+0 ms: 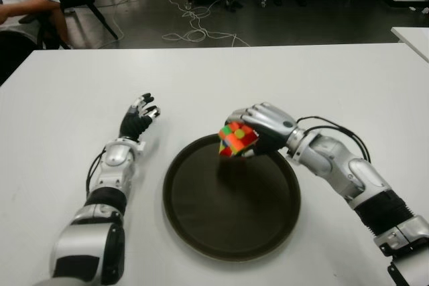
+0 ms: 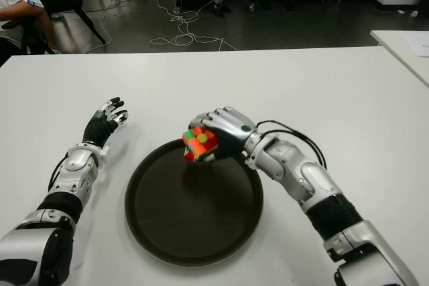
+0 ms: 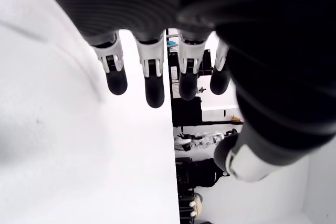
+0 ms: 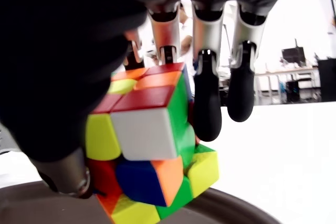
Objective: Pick up the Rubik's Cube and put it in the plate
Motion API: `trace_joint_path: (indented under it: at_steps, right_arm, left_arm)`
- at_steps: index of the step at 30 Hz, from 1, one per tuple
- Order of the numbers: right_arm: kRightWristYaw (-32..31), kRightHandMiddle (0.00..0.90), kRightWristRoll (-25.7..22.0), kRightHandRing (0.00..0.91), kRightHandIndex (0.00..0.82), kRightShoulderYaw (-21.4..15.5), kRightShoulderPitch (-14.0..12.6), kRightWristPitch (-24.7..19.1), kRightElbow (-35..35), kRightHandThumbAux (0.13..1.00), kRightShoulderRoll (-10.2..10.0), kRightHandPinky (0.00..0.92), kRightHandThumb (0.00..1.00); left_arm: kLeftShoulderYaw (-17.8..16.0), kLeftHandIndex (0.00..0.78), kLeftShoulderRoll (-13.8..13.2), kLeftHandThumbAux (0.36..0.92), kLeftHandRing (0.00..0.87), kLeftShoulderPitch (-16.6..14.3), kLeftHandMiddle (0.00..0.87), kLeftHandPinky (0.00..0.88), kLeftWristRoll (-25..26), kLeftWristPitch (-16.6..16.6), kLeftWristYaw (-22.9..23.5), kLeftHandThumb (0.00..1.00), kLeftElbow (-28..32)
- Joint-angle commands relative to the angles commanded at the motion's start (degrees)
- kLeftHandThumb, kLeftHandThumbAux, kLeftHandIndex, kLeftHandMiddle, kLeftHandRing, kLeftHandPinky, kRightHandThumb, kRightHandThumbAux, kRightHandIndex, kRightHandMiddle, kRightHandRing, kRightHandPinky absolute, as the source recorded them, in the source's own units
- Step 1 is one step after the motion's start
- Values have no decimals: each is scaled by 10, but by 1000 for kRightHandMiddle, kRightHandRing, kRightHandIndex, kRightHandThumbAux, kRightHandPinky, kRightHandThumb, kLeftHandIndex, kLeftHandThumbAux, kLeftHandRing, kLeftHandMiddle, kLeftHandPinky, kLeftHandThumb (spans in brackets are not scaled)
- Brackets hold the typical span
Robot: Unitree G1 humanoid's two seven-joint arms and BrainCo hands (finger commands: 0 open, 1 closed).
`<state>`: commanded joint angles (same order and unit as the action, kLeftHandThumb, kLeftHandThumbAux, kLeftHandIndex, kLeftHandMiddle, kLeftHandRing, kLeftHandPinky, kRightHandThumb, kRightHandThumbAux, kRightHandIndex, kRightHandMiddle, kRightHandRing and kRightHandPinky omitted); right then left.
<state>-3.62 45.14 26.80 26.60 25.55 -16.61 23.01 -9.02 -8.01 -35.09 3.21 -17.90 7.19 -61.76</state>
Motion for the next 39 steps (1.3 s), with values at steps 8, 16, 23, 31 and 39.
trace_joint_path:
  at_steps: [8, 16, 23, 31, 39]
  right_arm:
    - [42, 606, 24, 608, 425, 11, -4, 9, -4, 731, -1, 581, 693]
    - [48, 630, 26, 630, 425, 23, -1, 12, -17, 730, -5, 600, 693]
    - [67, 635, 25, 637, 425, 32, 0, 34, -31, 730, -9, 621, 692]
    - [62, 636, 23, 642, 425, 36, 2, 49, -36, 730, -9, 643, 692]
    - [10, 638, 12, 651, 425, 35, -8, 24, -1, 730, -6, 662, 691]
  left_arm:
    - [-5, 51, 3, 704, 110, -1, 122, 71, 4, 5, -5, 219, -1]
    - [-5, 56, 5, 707, 109, -1, 124, 70, 3, -2, -6, 222, -3]
    - [-3, 60, 4, 705, 111, -3, 130, 66, -2, -9, -6, 214, -9]
    - [0, 63, 4, 701, 107, -4, 126, 67, -5, -14, -7, 194, -11]
    - [0, 60, 5, 706, 106, -3, 121, 68, -4, -14, -7, 191, -9]
